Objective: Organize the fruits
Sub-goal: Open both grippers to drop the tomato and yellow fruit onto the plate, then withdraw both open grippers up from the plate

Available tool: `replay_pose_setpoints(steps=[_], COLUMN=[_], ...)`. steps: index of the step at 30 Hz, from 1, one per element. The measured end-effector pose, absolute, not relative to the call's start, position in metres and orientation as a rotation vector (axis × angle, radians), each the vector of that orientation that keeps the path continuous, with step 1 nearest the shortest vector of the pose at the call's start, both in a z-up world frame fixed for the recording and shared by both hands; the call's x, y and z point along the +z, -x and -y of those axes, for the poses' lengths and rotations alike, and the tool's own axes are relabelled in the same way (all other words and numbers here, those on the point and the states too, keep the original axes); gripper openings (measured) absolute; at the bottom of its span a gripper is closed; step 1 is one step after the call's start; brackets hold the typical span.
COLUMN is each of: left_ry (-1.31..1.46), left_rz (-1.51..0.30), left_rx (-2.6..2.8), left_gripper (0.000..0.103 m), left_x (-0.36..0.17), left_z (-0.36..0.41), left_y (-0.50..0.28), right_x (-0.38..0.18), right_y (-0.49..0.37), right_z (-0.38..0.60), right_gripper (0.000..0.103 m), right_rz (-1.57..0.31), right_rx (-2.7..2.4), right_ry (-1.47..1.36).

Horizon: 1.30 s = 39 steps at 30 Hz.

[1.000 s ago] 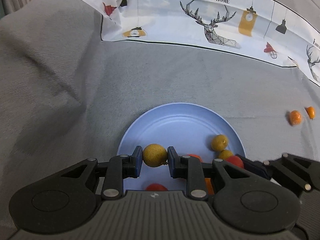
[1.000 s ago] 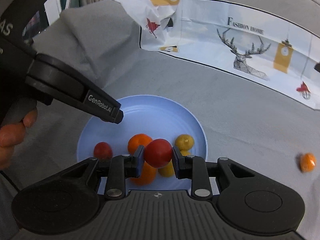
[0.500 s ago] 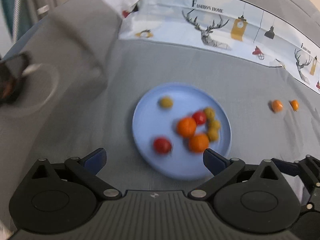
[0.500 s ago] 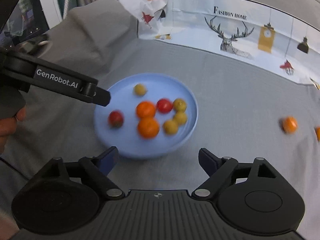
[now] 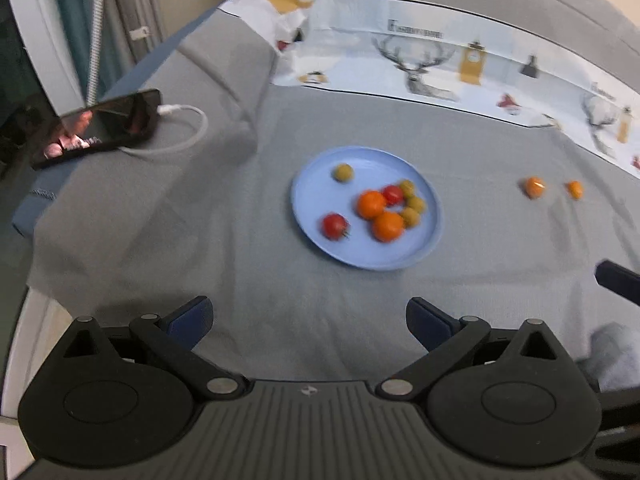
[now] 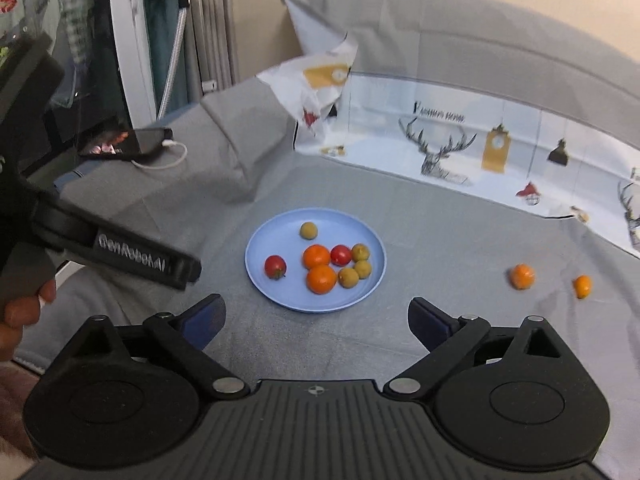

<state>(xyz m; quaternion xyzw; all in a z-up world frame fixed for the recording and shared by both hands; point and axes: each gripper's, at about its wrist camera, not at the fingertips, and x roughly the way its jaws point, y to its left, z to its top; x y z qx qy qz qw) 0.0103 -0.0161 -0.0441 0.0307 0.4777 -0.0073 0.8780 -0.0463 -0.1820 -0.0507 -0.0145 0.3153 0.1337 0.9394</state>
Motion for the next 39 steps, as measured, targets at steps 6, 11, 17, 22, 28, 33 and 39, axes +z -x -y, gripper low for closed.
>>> replay_pose_setpoints(steps=[6,11,17,22,28,33,39], left_ry=[-0.092,-0.124,-0.138,-0.142,-0.140,-0.135,-0.134], left_rz=[-0.943,-0.910,-0.872,-0.854,-0.840,-0.846,-0.872], left_rx=[-0.032,-0.050,-0.056,-0.055,-0.053,-0.051,-0.051], left_gripper=[0.103,0.103,0.103,0.103,0.103,0.103,0.103], left_x=[-0.030,-0.020,-0.010,-0.004,-0.001,-0.001,-0.006], left_z=[0.027,0.039,0.047,0.047,0.046,0.045,0.044], left_y=[0.017,0.036,0.053,0.058,0.061,0.060,0.053], right_x=[-0.042,-0.035,-0.030,-0.027,-0.024,-0.024,-0.027], right_y=[0.082,0.103,0.118,0.127,0.132,0.132,0.126], right_z=[0.194,0.197,0.203,0.203,0.202,0.201,0.201], right_gripper=[0.099,0.099,0.100,0.100,0.100,0.100,0.100], right_rz=[-0.593,-0.537,-0.510,-0.482,-0.468,-0.469,-0.492], right_rx=[0.249,0.248,0.239,0.239,0.235,0.239,0.247], right_ry=[0.009,0.022,0.007,0.008,0.013,0.019,0.020])
